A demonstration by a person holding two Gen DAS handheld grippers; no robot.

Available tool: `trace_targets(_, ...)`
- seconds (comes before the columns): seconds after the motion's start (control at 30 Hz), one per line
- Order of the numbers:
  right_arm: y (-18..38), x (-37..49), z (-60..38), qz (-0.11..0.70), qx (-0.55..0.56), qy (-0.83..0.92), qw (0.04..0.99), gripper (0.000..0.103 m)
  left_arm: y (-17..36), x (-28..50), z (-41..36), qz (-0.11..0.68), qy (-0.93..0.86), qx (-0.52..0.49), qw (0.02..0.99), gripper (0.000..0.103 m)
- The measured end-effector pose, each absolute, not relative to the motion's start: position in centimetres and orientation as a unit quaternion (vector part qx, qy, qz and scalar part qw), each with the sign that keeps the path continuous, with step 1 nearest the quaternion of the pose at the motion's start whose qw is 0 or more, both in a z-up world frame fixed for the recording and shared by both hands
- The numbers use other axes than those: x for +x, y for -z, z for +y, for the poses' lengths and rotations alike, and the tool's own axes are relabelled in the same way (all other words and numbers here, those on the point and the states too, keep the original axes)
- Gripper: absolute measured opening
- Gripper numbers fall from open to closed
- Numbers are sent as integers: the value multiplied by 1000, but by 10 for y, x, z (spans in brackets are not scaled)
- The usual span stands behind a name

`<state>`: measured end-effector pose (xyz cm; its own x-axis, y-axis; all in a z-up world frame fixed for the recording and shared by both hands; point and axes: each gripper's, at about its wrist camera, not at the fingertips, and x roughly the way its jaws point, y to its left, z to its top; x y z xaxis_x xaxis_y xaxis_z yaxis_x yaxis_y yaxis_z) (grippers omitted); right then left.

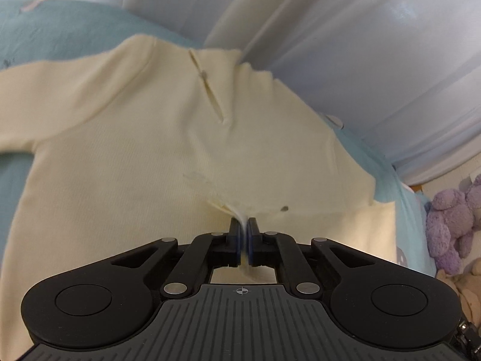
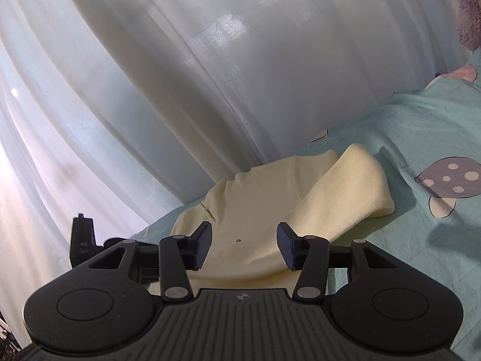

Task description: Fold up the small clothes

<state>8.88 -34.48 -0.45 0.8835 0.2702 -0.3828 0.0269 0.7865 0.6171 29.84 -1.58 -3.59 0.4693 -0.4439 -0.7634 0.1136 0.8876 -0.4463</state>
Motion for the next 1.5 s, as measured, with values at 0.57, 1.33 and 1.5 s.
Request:
trace_targets(0.57, 46, 167, -365, 320, 299, 31, 898, 42, 41, 349, 41, 439, 51, -105, 891, 6)
trace_targets(1.33, 54, 239, -339, 356, 106, 107, 923, 7, 51, 362, 25, 361, 68, -48, 929, 6)
trace_targets(1.5, 50, 234, -329, 352, 60, 114, 927, 7, 69, 368, 22, 378, 47, -15, 924, 7)
